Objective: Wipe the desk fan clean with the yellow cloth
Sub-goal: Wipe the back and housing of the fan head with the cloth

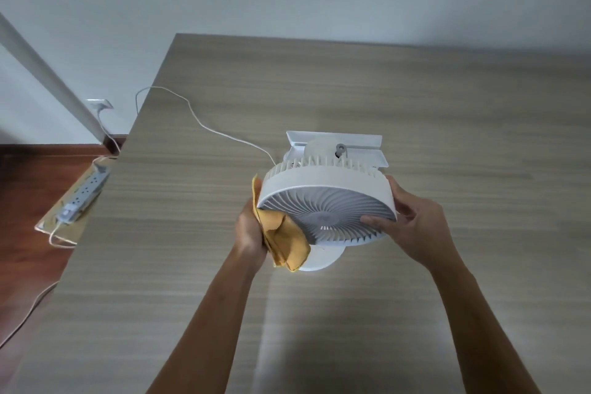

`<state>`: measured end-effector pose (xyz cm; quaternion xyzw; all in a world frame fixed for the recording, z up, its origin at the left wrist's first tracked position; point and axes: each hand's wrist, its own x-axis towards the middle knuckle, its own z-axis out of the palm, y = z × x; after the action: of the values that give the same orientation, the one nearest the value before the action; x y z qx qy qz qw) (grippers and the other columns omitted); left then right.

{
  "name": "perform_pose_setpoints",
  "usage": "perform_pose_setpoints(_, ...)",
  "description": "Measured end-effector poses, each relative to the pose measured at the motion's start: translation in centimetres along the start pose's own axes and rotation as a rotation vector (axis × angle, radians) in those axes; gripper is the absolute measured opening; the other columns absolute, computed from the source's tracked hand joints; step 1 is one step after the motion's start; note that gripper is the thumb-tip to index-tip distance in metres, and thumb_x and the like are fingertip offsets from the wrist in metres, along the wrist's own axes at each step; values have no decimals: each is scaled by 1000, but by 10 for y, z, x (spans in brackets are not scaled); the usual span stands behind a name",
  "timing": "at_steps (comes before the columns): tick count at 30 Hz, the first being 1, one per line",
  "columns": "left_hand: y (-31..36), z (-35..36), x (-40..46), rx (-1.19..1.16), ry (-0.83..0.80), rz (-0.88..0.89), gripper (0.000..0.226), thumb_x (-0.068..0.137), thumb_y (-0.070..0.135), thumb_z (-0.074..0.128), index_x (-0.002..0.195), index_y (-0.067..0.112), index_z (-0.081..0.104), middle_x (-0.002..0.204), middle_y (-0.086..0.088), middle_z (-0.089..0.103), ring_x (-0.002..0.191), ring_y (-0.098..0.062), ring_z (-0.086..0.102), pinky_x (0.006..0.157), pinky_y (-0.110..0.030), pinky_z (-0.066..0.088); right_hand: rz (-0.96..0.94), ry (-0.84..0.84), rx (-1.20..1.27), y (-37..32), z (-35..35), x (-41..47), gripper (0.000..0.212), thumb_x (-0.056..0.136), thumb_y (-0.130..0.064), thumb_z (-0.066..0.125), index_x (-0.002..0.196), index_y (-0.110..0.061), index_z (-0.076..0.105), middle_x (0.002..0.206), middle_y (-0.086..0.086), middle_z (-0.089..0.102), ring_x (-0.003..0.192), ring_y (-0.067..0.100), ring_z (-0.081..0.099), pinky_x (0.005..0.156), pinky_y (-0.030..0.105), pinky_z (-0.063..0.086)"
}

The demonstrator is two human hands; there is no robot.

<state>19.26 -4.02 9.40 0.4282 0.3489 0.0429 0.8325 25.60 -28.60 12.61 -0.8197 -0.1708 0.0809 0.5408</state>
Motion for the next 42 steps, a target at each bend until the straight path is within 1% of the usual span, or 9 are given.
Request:
perform_pose_setpoints(4, 14, 11, -11, 152, 46, 151, 47, 101, 30, 45, 75, 24, 83, 77, -1, 78, 70, -7, 75, 58, -18, 57, -18, -11, -61, 0, -1, 1, 85, 60, -33, 81, 137, -24, 47, 110, -19, 66, 96, -13, 63, 82, 12, 53)
perform_pose_setpoints(8, 29, 26, -24, 773, 89, 509, 49, 100, 37, 32, 133, 13, 60, 135, -11, 63, 129, -25, 54, 111, -39, 38, -49, 8, -104, -2, 1, 0, 75, 63, -30, 82, 128, -45, 47, 105, -25, 67, 94, -10, 66, 81, 11, 53)
perform_pose_setpoints(12, 35, 63, -43, 1252, 94, 976, 51, 101, 21, 33, 142, -6, 45, 150, -20, 45, 143, -28, 39, 119, -36, 28, -75, 40, -182, 0, 0, 0, 75, 64, -26, 86, 128, -41, 51, 94, -27, 68, 83, -15, 64, 72, 2, 48)
perform_pose_setpoints(18, 14, 110, -58, 1794, -53, 1110, 62, 99, 25, 12, 152, -6, 20, 160, -24, 22, 151, -31, 18, 123, -43, 14, -60, 23, -334, 7, -1, 0, 72, 63, -13, 88, 129, -13, 60, 69, -23, 63, 65, -18, 57, 61, -5, 38)
perform_pose_setpoints(21, 23, 98, -52, 1640, -34, 1228, 54, 98, 21, 27, 145, -3, 42, 153, -20, 41, 143, -28, 39, 119, -41, 28, -84, 8, -310, 4, 4, 0, 76, 63, -23, 88, 132, -14, 57, 83, -13, 69, 73, -20, 59, 68, -4, 42)
perform_pose_setpoints(27, 31, 52, -33, 1097, 59, 1155, 49, 95, 19, 36, 135, 2, 58, 138, -12, 61, 126, -21, 59, 105, -31, 45, -46, 36, -122, -6, 7, -3, 73, 58, -33, 84, 121, -49, 51, 95, -45, 63, 93, -20, 60, 77, 3, 49)
perform_pose_setpoints(32, 20, 18, -3, 353, 25, 491, 38, 91, 29, 42, 99, 25, 78, 93, 10, 78, 85, -7, 69, 86, -33, 47, -2, 39, -52, -1, 7, -4, 76, 59, -23, 86, 127, -35, 54, 102, -37, 66, 98, -9, 65, 77, 12, 55)
perform_pose_setpoints(36, -1, -4, 12, -58, 10, 104, 35, 88, 40, 59, 70, 20, 81, 70, 1, 76, 64, -16, 73, 59, -28, 58, 16, 50, -27, 3, 8, -4, 80, 62, -12, 88, 133, -18, 53, 112, -17, 68, 102, -5, 65, 80, 14, 55)
perform_pose_setpoints(42, -31, -6, 17, -261, -34, -146, 67, 96, 60, 38, 87, 9, 82, 91, -16, 77, 81, -29, 75, 73, -41, 60, 0, 49, -85, -6, 7, -5, 81, 64, -14, 87, 136, -18, 51, 113, -10, 67, 102, 5, 67, 85, 29, 57)
